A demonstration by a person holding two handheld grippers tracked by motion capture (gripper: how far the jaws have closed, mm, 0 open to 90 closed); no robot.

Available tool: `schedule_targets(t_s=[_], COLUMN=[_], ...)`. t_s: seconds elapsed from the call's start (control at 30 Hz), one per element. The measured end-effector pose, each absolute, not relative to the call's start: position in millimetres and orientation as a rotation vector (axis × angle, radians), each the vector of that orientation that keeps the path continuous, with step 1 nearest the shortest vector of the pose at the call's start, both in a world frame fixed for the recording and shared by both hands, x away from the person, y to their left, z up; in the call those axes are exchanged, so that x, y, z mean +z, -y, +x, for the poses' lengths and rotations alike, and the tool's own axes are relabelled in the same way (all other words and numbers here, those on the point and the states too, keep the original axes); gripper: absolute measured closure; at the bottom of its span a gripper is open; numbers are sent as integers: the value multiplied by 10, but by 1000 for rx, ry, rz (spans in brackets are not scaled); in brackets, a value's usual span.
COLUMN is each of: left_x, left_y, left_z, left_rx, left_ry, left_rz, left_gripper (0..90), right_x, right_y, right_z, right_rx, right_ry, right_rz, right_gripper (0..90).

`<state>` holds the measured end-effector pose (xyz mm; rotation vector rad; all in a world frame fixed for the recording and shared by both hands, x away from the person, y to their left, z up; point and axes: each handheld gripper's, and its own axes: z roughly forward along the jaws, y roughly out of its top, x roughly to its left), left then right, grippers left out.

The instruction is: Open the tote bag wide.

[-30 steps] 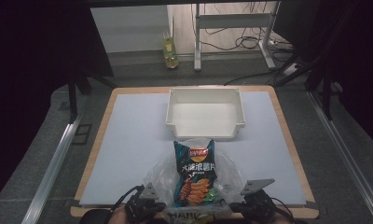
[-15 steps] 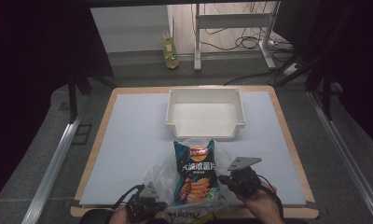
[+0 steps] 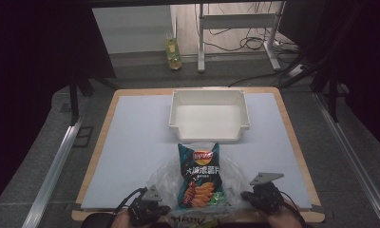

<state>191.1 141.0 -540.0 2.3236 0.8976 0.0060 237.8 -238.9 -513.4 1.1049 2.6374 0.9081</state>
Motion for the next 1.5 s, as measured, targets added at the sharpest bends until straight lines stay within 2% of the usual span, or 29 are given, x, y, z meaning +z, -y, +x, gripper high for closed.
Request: schedule_targets(t_s=[0.17,0.37,0.5,0.63,0.73,0.8,0.93,1.13,1.5], left_x=[-5405,-5349,-5111,-4779,-4695,-4758,-4999,-5139,-5335], left_y=[-1405,-1435,-1470,-1393,-1289,-1229,-1135,-1164,-1287], left_z=[1904,1898,1919,1986,2138,2248,2313,2164,1907], left_rx=[3,4,12,87,136,143,64,42,92], left_ry=[-900,-901,-864,-801,-810,-828,-840,-843,-846], left_rz=[2325,2308,2247,2220,2214,2220,2269,2314,2368], left_gripper=[890,871,871,873,878,884,890,890,891], right_x=[-5147,-5111,-4920,-4742,-4695,-4733,-4924,-5107,-5130], right_y=[2482,2463,2400,2211,2048,1986,1917,1939,2084], right_z=[2148,2115,2135,2187,2299,2388,2507,2369,2150], right_rx=[928,899,1033,1108,1098,1090,1017,954,854], right_ry=[-2653,-2706,-2688,-2693,-2647,-2631,-2659,-2736,-2741], right_rz=[1099,1089,1054,964,934,955,995,1001,968], right_gripper=[892,892,892,892,891,892,892,892,892])
